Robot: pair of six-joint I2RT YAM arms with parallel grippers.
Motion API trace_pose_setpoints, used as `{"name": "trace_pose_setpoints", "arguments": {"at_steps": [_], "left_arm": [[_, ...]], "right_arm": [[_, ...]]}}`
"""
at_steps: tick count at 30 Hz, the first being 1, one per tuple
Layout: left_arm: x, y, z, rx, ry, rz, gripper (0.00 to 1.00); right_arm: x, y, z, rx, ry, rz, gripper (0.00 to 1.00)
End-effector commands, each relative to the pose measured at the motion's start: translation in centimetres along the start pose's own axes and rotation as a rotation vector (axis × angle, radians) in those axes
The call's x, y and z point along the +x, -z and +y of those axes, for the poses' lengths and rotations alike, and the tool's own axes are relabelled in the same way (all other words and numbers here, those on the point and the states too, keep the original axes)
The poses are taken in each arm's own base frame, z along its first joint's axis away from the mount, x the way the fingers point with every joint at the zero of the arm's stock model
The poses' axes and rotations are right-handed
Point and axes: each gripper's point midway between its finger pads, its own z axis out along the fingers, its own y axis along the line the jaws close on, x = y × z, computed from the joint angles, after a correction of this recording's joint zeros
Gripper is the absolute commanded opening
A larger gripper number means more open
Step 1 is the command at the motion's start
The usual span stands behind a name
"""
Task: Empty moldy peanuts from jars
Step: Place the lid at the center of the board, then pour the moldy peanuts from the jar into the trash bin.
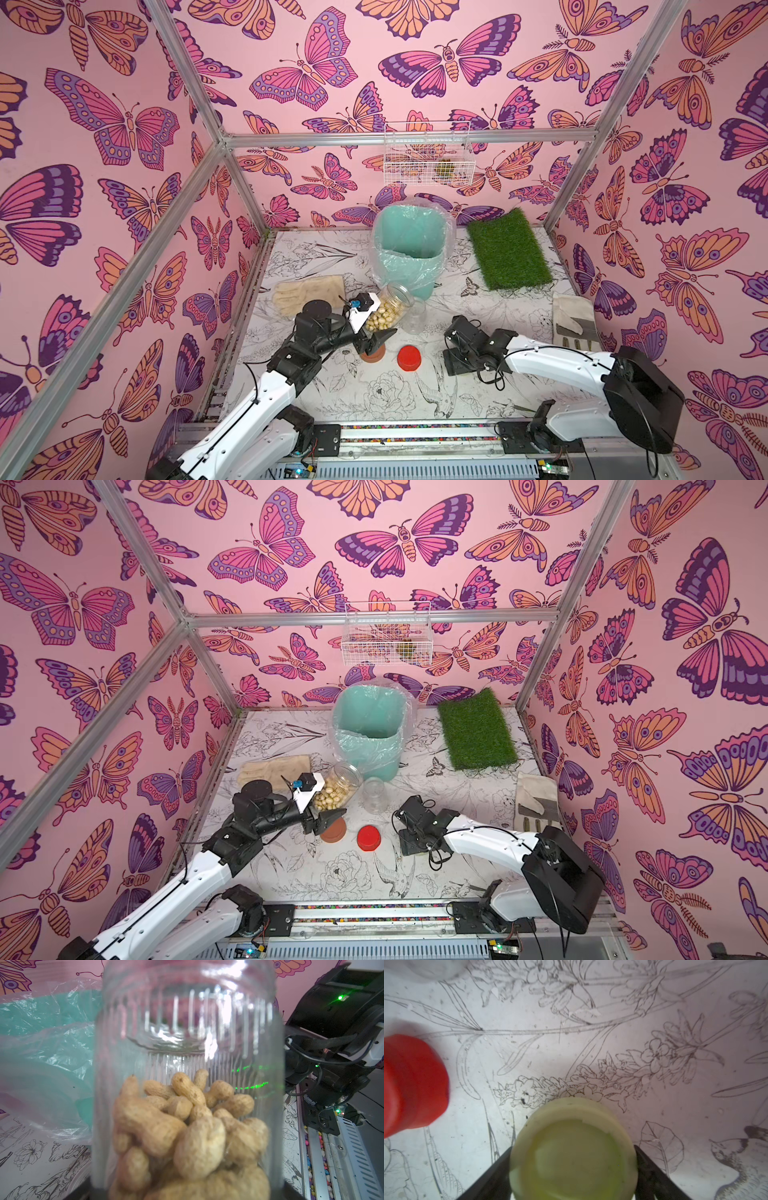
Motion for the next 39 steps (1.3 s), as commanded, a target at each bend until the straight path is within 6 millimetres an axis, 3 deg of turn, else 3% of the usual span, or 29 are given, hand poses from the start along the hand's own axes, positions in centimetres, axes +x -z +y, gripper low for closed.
{"name": "trace_pose_setpoints", "arguments": {"at_steps": [1, 5, 7, 11, 15, 20, 27, 34, 39], "left_arm": [[-4.0, 0.6, 1.1, -0.053, -0.088, -0.101, 0.0], [-4.0, 0.5, 1.5, -0.07, -0.085, -0.095, 0.0], [-4.0, 0.4, 1.7, -0.077, -0.092, -0.088, 0.0], [-4.6, 0.1, 2.3, -0.084, -0.114, -0.076, 0.0], [-5.6, -0.2, 3.0, -0.104, -0.136, -0.076, 0.0], [-6.4, -0.3, 4.3, -0.132, -0.179, -0.036, 0.0], [-8.0, 0.1, 7.2, -0.202, -0.229, -0.01, 0.0], [-8.9, 0.0, 9.9, -0.249, -0.293, 0.06, 0.0], [-9.5, -0.3, 11.7, -0.261, -0.34, 0.112, 0.0]], "right_arm": [[0.2, -0.2, 0.6, -0.028, -0.003, 0.002, 0.69], [0.4, 0.2, 0.9, -0.049, 0.001, 0.009, 0.82], [0.1, 0.6, 0.9, -0.055, -0.001, -0.006, 0.99], [-0.1, 1.6, 0.7, -0.057, 0.008, -0.029, 0.99], [-1.3, 3.8, 0.8, -0.072, 0.018, -0.086, 0.99], [-5.1, 8.8, 0.7, -0.092, 0.01, -0.281, 0.99], [-10.1, 15.8, 2.5, -0.278, 0.008, -0.507, 0.99], [-14.1, 20.7, 3.3, -0.393, -0.003, -0.696, 0.99], [-17.0, 23.0, 2.1, -0.4, -0.032, -0.826, 0.99]]}}
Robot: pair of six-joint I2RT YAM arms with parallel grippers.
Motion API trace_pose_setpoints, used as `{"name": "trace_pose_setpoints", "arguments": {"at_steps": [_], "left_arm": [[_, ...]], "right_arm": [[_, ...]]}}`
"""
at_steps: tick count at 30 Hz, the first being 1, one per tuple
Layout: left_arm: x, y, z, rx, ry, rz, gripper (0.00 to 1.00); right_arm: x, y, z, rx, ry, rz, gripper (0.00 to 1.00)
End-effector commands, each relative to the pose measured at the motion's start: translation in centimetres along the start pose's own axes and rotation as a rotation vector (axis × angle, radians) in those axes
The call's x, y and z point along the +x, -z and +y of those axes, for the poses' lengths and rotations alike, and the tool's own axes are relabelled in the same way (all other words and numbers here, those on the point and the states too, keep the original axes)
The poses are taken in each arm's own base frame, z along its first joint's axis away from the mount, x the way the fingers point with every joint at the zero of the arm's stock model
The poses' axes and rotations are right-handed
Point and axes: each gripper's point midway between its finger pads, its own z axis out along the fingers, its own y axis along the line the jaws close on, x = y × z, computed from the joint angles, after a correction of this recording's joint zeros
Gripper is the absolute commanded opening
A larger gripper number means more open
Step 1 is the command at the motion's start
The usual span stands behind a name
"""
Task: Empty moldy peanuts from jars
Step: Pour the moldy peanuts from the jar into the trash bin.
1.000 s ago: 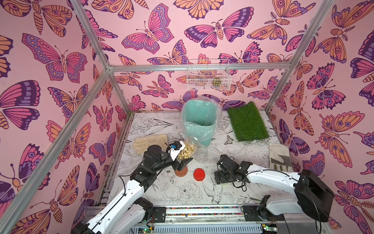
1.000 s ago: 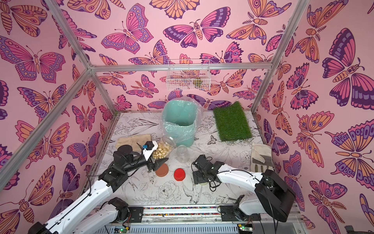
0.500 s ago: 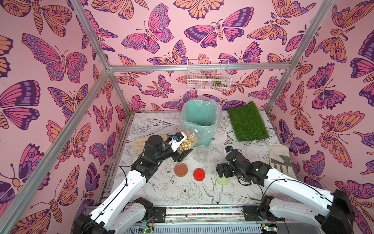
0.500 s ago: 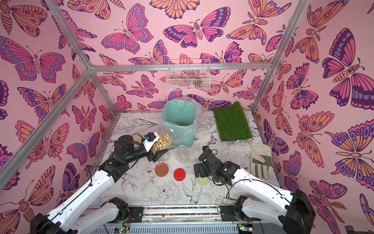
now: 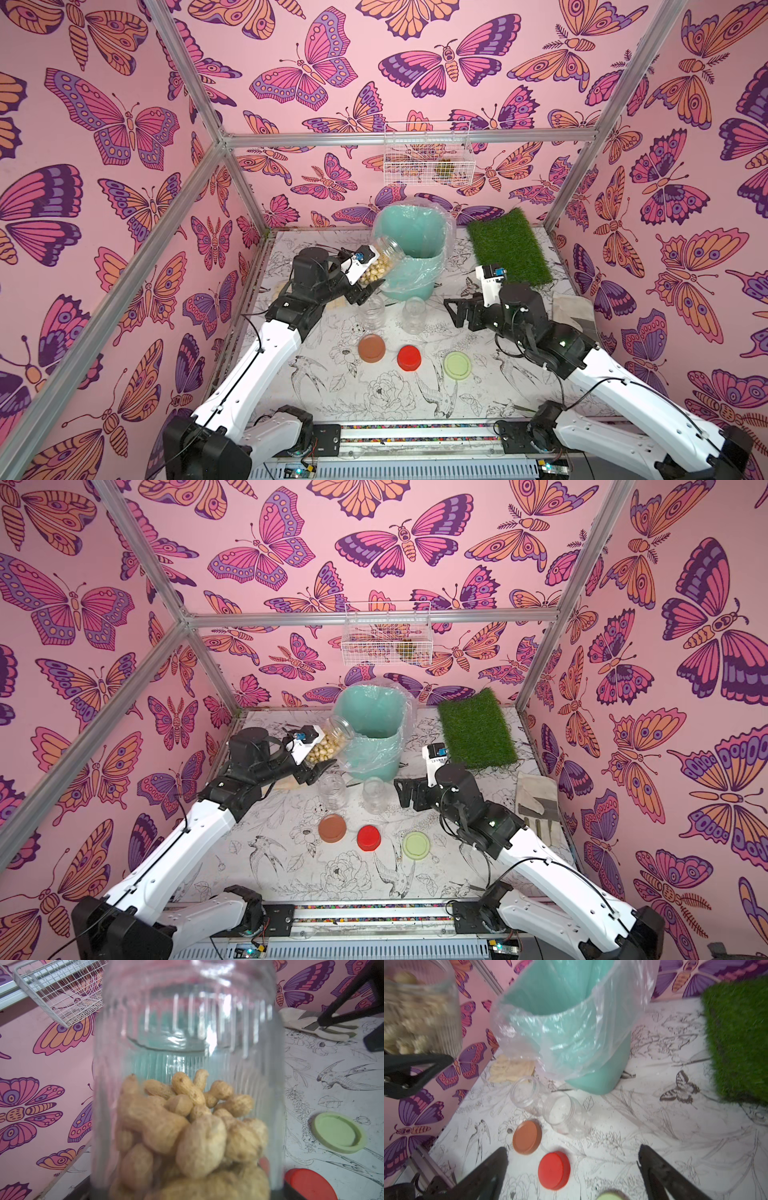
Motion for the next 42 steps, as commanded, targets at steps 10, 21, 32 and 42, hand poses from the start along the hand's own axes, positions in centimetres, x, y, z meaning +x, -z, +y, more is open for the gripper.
{"name": "trace_pose_setpoints", "arguments": {"at_steps": [10, 21, 32, 42], "left_arm": [[-2.9, -0.9, 5.4, -0.084, -0.212, 0.06, 0.0], [-3.6, -2.6, 7.2, -0.042, -0.375, 0.125, 0.0], [-5.8, -5.4, 9.7, -0.021, -0.649, 0.195, 0.0], [-5.8, -8.4, 10.7, -0.031, -0.939, 0.346, 0.0]], "right_arm": [[-5.3, -0.9, 0.0, -0.059, 0.014, -0.116, 0.99], [-5.3, -1.3, -0.3, -0.06, 0.013, -0.124, 0.99], [-4.6, -1.9, -1.2, -0.056, -0.01, -0.122, 0.99], [-4.4, -2.3, -2.1, -0.055, -0.029, -0.122, 0.99]]}}
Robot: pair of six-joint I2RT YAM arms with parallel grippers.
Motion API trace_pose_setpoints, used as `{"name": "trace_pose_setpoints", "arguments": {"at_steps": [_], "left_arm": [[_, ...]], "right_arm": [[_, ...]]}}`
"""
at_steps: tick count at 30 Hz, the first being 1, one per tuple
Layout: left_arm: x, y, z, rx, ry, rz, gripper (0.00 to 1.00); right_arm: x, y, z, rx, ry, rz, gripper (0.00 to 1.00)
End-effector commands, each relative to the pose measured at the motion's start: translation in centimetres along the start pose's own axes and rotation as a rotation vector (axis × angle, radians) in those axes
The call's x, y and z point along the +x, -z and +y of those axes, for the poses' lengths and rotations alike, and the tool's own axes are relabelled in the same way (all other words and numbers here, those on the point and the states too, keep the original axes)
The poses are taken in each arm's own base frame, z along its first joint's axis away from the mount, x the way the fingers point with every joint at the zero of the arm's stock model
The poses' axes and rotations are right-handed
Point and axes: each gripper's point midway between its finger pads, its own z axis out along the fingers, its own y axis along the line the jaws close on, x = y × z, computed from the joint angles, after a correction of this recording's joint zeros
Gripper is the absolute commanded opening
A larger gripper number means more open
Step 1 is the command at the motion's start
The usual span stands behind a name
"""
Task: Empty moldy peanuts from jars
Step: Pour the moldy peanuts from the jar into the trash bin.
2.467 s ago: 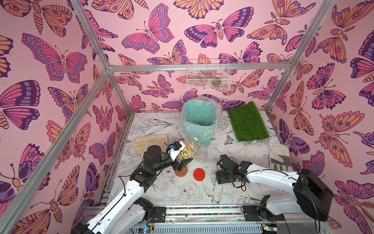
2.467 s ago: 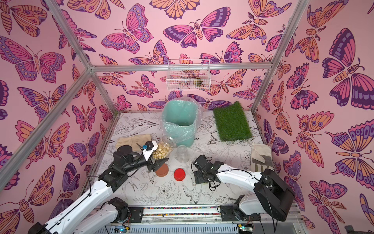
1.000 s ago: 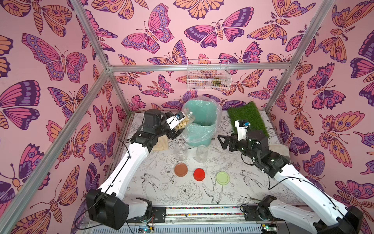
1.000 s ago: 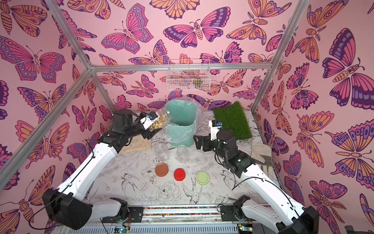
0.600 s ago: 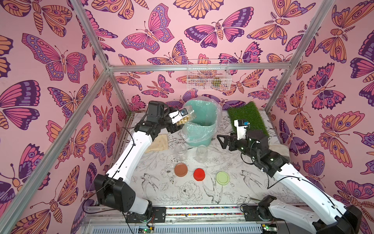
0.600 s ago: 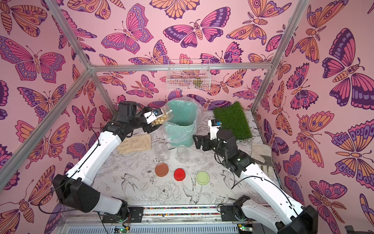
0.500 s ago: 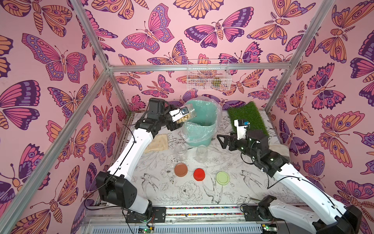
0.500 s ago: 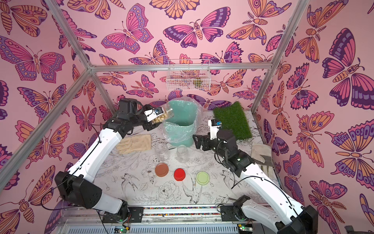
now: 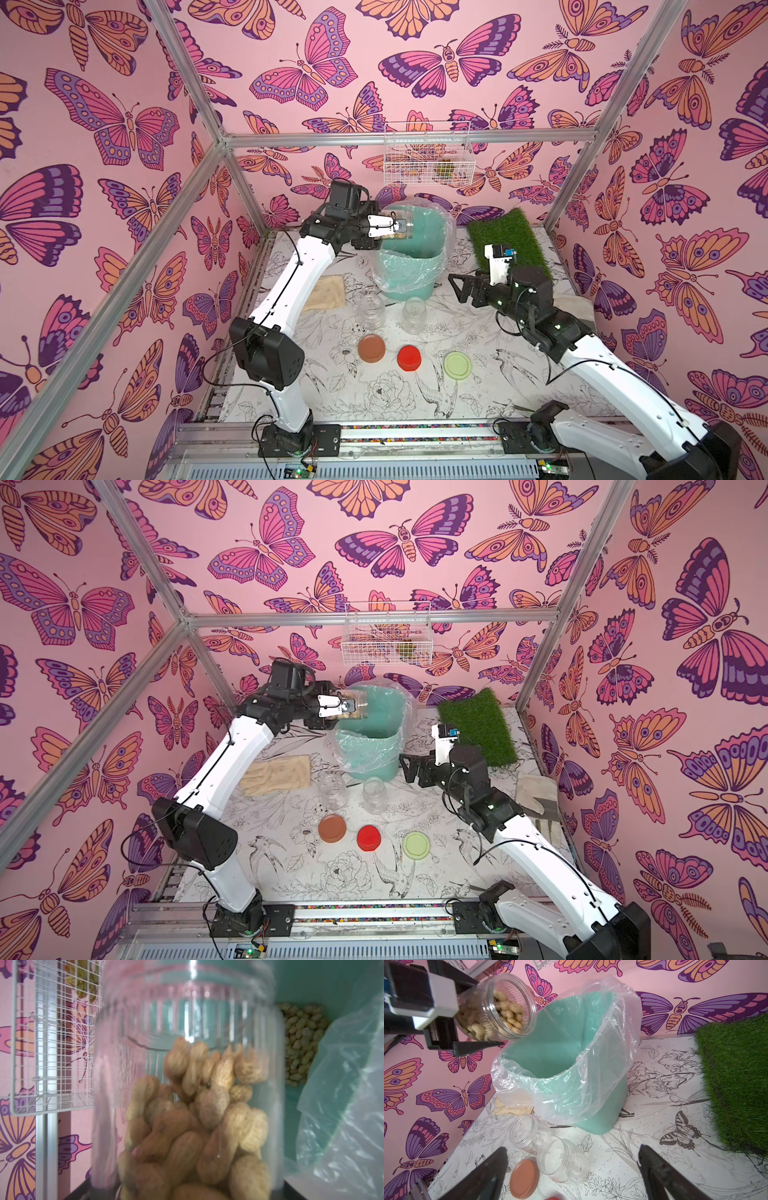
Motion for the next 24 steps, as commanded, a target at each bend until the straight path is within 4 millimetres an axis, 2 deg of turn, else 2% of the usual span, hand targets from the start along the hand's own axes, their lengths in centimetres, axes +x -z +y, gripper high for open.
{"name": "trace_pose_setpoints", "arguments": {"at_steps": [1, 7, 13, 24], "left_arm": [[-0.2, 1.6, 3.4, -0.103, -0.178, 0.079, 0.0], [-0.7, 1.4, 4.8, -0.124, -0.428, 0.168, 0.0], [-0.2, 0.8, 4.9, -0.1, -0.604, 0.241, 0.0], [-1.4, 0.5, 5.7, -0.121, -0.726, 0.274, 0.0]], "right_arm": [[0.2, -0.4, -0.3, -0.014, -0.01, -0.002, 0.99], [0.7, -0.8, -0.7, -0.021, -0.031, 0.002, 0.99], [1.0, -1.0, -1.2, -0.017, -0.044, 0.003, 0.99], [1.5, -1.7, -1.7, -0.018, -0.065, 0.008, 0.99]]}}
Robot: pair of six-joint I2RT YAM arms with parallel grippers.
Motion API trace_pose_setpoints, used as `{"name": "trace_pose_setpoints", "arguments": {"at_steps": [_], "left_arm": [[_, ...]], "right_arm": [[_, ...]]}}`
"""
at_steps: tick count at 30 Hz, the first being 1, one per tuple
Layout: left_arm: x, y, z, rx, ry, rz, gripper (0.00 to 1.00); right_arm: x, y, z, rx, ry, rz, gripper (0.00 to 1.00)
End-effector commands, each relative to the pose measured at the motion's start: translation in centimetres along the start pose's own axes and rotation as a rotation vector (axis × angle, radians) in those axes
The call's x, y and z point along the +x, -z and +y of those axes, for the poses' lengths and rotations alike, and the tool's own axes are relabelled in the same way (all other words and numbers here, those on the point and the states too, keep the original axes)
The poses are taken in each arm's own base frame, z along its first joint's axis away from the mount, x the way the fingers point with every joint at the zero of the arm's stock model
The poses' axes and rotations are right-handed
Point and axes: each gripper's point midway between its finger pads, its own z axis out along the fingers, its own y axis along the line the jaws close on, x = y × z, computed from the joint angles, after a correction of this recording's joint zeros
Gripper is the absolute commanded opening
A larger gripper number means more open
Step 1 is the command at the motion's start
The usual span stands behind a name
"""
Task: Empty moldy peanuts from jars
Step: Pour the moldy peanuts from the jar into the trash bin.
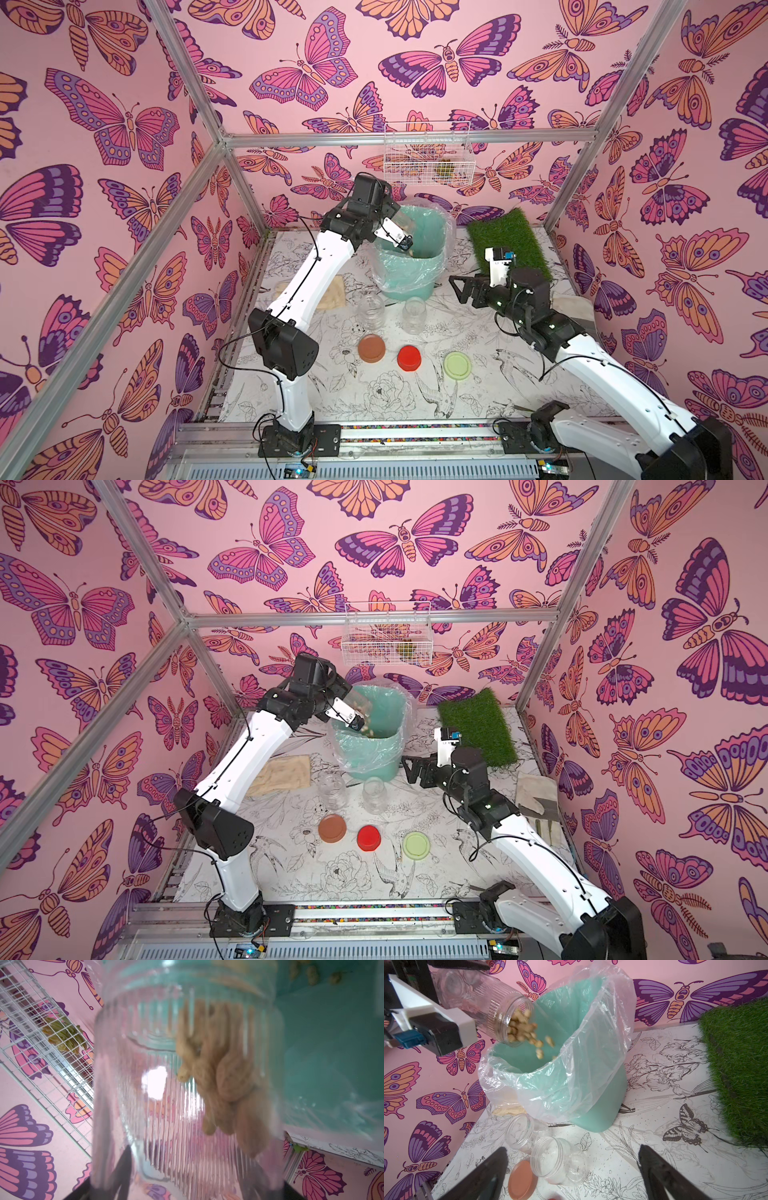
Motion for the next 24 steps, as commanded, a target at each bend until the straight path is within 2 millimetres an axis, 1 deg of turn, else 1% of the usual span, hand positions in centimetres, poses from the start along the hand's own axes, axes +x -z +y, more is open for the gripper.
{"name": "trace_pose_setpoints", "arguments": {"at_steps": [1, 7, 10, 15, 17, 19, 21, 24], "left_arm": [[1.4, 0.9, 2.8, -0.091, -0.033, 0.063, 0.0], [1.5, 0.9, 3.0, -0.099, -0.046, 0.077, 0.0], [1.4, 0.8, 2.8, -0.094, -0.047, 0.08, 0.0], [1.4, 1.1, 2.8, -0.1, -0.008, 0.075, 0.0], [1.3, 1.5, 3.1, -0.122, 0.069, 0.048, 0.0], [1.1, 2.3, 3.7, -0.158, 0.203, -0.008, 0.0], [0.7, 3.7, 4.2, -0.189, 0.353, -0.113, 0.0], [0.3, 5.9, 4.3, -0.205, 0.528, -0.246, 0.0]], "right_arm": [[0.1, -0.5, -0.2, -0.01, -0.02, -0.001, 0.99], [0.3, -0.9, -0.4, -0.012, -0.028, 0.006, 0.99], [0.3, -1.1, -0.4, -0.013, -0.031, 0.008, 0.99], [0.1, -1.1, -0.3, -0.021, -0.03, 0.005, 0.99], [-0.3, -1.0, -0.1, -0.032, -0.034, 0.002, 0.99], [-1.1, -0.8, 0.6, -0.075, -0.04, 0.0, 0.99], [-2.3, -0.5, 1.6, -0.15, -0.058, 0.0, 0.99], [-4.0, -0.2, 3.5, -0.284, -0.091, 0.011, 0.98]]}}
